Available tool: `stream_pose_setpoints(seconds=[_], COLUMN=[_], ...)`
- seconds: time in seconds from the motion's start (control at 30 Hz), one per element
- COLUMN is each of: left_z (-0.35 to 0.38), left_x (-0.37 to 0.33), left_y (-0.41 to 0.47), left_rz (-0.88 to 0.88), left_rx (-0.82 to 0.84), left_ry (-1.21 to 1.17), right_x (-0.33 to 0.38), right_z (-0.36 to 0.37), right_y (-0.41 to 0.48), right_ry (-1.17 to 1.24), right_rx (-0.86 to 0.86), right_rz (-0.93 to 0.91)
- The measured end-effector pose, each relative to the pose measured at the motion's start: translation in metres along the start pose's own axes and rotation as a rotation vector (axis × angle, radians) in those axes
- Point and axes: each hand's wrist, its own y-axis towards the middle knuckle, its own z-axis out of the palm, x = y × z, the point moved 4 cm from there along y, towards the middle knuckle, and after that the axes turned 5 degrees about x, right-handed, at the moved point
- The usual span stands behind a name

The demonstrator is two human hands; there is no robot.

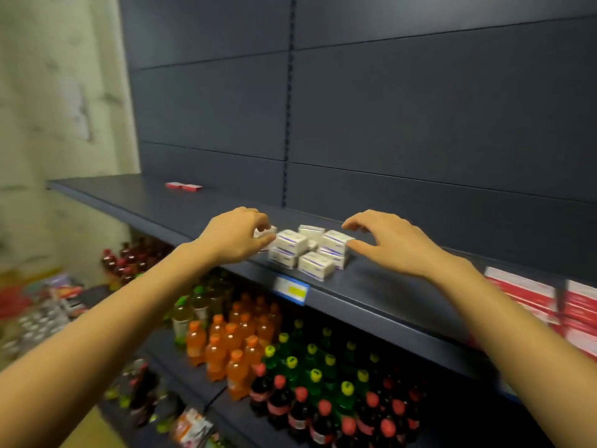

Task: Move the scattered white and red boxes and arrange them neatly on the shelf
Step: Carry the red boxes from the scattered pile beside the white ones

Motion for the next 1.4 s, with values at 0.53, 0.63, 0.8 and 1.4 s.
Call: stream_pose_setpoints(seconds=[0.53, 0.63, 0.8, 1.4], left_z=[-0.018, -0.018, -0.014, 0.037], left_x=[0.274, 0.318, 0.375, 0.556], left_y=[-0.048, -0.045, -0.034, 0.118], left_rz=[-0.203, -0.200, -0.193, -0.161], left_rx=[-0.033, -0.040, -0.050, 0.047], left_ry=[0.138, 0.127, 0.077, 0.057], right_x=[0.216, 0.246, 0.274, 0.256], right_z=[0.112, 0.130, 0.152, 0.223], right_y=[0.218, 0.253, 0.305, 0.557], right_ry=[0.121, 0.124, 0.146, 0.099], right_rx=[0.078, 0.081, 0.113, 0.175], right_rz=[-0.241, -0.236, -0.208, 0.038])
